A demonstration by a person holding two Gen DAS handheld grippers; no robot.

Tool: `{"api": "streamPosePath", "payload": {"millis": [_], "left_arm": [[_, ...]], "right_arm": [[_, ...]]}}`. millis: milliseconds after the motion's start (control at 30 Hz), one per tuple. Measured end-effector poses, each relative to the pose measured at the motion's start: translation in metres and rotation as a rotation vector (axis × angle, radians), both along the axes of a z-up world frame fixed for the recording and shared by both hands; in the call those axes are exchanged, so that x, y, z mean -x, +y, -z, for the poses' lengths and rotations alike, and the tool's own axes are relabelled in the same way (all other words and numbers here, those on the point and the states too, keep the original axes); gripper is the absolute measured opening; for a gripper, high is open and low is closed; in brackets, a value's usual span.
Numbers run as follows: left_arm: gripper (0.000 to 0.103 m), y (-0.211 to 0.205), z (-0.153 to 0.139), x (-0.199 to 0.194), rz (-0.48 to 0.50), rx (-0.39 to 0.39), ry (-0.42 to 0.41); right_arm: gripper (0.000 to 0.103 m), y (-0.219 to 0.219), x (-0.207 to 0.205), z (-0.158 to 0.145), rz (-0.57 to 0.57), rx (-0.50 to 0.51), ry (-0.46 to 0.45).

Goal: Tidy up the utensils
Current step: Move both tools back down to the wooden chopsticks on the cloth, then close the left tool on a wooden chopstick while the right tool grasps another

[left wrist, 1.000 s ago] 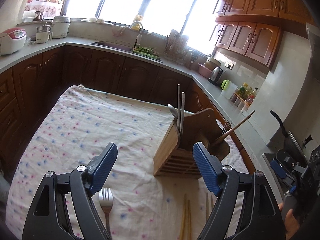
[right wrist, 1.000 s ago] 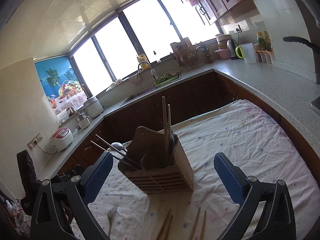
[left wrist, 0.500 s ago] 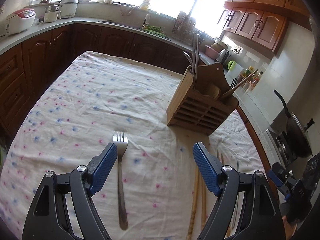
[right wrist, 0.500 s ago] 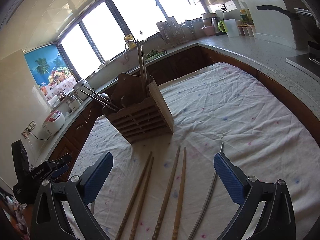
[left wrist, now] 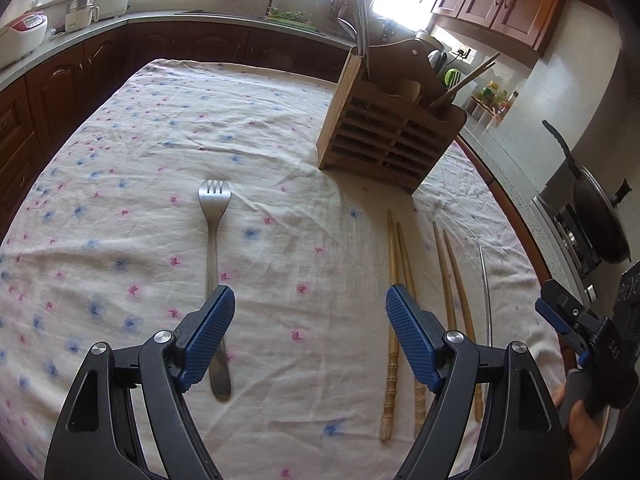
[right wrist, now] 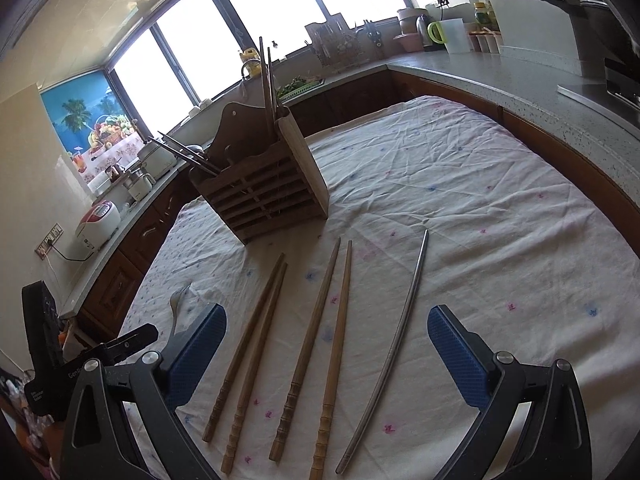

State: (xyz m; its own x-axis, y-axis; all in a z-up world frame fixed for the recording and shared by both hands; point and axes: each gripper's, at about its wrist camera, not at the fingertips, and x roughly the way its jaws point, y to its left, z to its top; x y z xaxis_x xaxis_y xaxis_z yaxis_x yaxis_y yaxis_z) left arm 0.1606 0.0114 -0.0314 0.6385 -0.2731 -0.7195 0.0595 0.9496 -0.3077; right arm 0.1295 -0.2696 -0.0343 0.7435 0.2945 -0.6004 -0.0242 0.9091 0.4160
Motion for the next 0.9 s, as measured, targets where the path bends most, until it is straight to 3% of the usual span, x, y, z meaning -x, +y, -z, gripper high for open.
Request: {"api": "streamPosePath", "payload": {"millis": [533,667,900], "left_arm": [[0.080,-0.020,0.008,-0.010,0.050,-0.023,0.024],[0.080,-0.027,0.010,-0.015,0.073,-0.034,0.028],[0.080,-0.051,0.013,-0.036,0.144,-0.080,0.032]], "right_arm": [[0.100,0.004,-0.010,0.008,-0.026,0.018,0.015],[0.090,0.007,-0.019,0.013,-0.037,0.029,0.036],[0.059,0.010,-0.045,0.027,-0.049,0.067,0.104]]}}
